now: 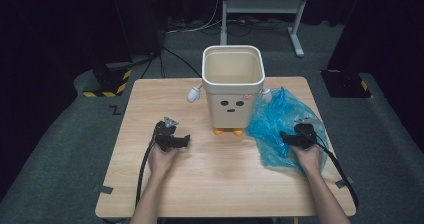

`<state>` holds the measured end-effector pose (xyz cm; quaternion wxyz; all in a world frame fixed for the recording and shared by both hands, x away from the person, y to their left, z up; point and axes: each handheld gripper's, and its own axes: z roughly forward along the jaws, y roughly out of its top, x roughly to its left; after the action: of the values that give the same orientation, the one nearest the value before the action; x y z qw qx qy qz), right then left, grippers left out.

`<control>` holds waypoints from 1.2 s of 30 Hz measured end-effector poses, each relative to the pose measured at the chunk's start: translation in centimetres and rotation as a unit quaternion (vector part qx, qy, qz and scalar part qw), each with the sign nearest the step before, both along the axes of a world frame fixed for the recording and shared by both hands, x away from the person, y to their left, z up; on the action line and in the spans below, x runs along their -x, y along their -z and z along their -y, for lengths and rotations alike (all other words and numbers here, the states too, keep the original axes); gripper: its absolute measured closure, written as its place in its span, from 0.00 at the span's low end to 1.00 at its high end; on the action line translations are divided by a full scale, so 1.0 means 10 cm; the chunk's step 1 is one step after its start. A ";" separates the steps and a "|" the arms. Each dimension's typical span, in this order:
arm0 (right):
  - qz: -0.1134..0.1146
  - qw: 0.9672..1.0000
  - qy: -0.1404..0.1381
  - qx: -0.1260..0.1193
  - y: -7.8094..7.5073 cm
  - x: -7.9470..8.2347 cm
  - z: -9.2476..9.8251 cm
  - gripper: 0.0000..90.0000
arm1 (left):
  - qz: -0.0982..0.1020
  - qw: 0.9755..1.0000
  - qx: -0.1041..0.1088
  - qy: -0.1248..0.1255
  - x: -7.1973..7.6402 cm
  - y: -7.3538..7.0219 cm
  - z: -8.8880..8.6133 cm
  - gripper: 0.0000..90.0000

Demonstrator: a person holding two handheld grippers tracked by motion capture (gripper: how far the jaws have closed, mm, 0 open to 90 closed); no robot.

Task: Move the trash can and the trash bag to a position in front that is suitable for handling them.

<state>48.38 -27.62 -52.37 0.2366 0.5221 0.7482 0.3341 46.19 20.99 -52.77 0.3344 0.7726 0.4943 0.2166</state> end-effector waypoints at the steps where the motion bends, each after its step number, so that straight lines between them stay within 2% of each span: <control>1: 0.000 1.000 -0.002 0.000 0.00 0.00 0.00 0.29 | 0.000 1.000 0.000 0.000 0.00 0.00 0.00 0.15; 30: -0.002 1.000 0.000 0.002 0.00 0.00 0.00 0.29 | 0.001 1.000 0.001 -0.005 0.01 0.00 0.01 0.17; 36: -0.001 1.000 -0.001 0.003 0.00 0.00 0.00 0.29 | -0.007 1.000 -0.003 -0.009 0.00 -0.02 0.02 0.16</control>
<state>48.42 -27.58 -52.37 0.2370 0.5209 0.7500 0.3317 46.18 20.75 -52.60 0.3267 0.7706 0.5031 0.2153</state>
